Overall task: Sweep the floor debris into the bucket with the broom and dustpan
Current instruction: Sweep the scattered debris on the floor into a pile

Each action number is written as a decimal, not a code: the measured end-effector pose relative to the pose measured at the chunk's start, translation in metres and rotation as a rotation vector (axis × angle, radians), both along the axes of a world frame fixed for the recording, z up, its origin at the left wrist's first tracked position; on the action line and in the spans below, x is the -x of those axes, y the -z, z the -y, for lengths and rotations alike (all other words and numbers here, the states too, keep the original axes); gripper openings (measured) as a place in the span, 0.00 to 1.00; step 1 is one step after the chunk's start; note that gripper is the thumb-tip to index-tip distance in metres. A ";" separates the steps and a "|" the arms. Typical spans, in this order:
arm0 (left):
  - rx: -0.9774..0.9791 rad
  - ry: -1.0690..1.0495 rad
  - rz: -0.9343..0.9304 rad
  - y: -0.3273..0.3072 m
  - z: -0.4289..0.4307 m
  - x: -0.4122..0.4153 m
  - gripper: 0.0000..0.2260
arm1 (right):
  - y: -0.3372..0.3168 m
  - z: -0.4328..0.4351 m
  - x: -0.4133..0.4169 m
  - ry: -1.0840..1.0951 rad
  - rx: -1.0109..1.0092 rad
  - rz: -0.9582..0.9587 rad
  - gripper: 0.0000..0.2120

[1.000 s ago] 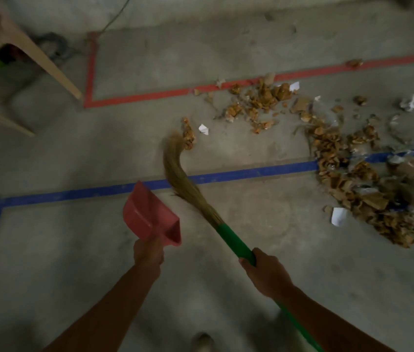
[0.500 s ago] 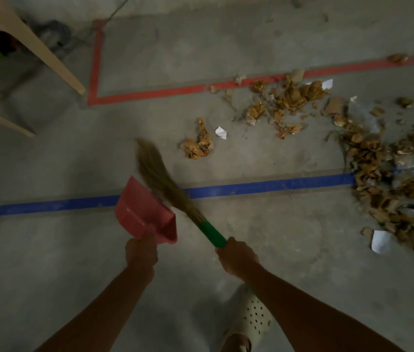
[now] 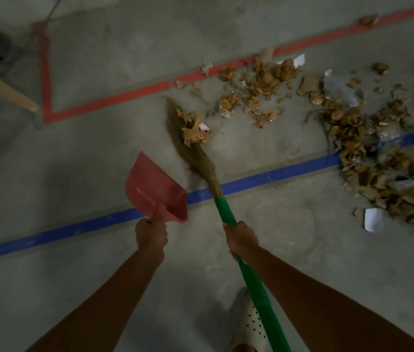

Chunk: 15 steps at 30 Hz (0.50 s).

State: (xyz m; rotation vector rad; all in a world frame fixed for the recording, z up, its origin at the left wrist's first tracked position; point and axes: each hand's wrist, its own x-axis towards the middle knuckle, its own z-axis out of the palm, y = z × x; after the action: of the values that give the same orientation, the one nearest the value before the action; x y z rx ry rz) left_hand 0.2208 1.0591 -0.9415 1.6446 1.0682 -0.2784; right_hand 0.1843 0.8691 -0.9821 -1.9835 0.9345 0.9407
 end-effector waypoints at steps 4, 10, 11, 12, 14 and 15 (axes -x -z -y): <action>0.019 0.064 0.008 -0.002 0.031 -0.020 0.17 | 0.001 0.035 -0.006 0.155 0.019 -0.013 0.21; 0.020 0.173 -0.026 -0.001 0.069 -0.041 0.09 | 0.001 0.098 0.009 0.373 0.038 -0.071 0.21; 0.015 0.189 -0.032 -0.001 0.075 -0.044 0.08 | 0.001 0.109 0.015 0.401 0.042 -0.075 0.21; 0.011 0.207 -0.037 -0.002 0.080 -0.046 0.07 | -0.001 0.120 0.021 0.429 0.048 -0.081 0.21; 0.015 0.249 -0.034 -0.003 0.091 -0.049 0.06 | -0.006 0.137 0.031 0.494 0.061 -0.098 0.20; 0.022 0.269 -0.028 -0.003 0.097 -0.051 0.08 | -0.009 0.144 0.036 0.533 0.061 -0.107 0.20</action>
State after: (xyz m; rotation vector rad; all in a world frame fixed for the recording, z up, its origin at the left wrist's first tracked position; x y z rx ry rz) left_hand 0.2714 0.9624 -0.9386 1.7697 0.8595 -0.4885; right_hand 0.1484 0.7252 -0.9728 -1.6121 1.4722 0.7193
